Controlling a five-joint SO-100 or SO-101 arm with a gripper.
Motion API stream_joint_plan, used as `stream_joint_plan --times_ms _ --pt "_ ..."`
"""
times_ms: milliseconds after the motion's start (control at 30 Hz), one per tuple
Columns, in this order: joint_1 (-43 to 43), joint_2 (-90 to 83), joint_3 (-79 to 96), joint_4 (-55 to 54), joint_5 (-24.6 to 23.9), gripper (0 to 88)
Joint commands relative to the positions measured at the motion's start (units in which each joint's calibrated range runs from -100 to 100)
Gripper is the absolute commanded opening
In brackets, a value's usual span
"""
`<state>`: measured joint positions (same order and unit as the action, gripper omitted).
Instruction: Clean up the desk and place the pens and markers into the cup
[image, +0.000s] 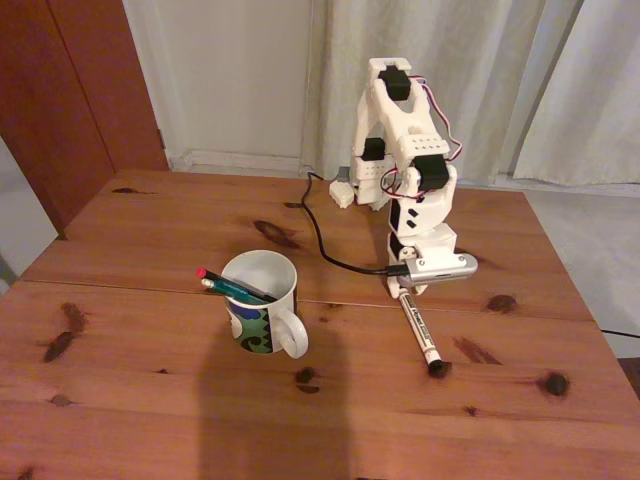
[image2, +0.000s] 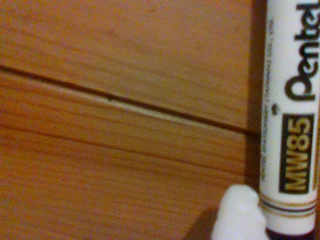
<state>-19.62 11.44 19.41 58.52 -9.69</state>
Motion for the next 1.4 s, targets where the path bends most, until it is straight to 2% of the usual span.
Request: stream_joint_plan --times_ms 0,100,300,433,567,700,900,1367 --pt "-0.12 -0.39 -0.11 -1.02 0.06 14.8" --pt "-0.12 -0.39 1.87 -2.91 0.06 14.8" --pt "-0.12 -1.14 10.26 -13.92 -0.15 14.8" --pt "-0.12 -1.22 11.52 -15.04 -0.1 14.1" --pt "-0.04 -1.22 11.43 -15.04 -0.26 0.0" --pt "0.2 -1.3 11.34 -15.47 -0.73 0.8" --pt "1.0 -5.69 7.74 -15.56 -4.03 0.8" --pt "9.69 -25.05 9.0 -15.73 -3.66 0.8"
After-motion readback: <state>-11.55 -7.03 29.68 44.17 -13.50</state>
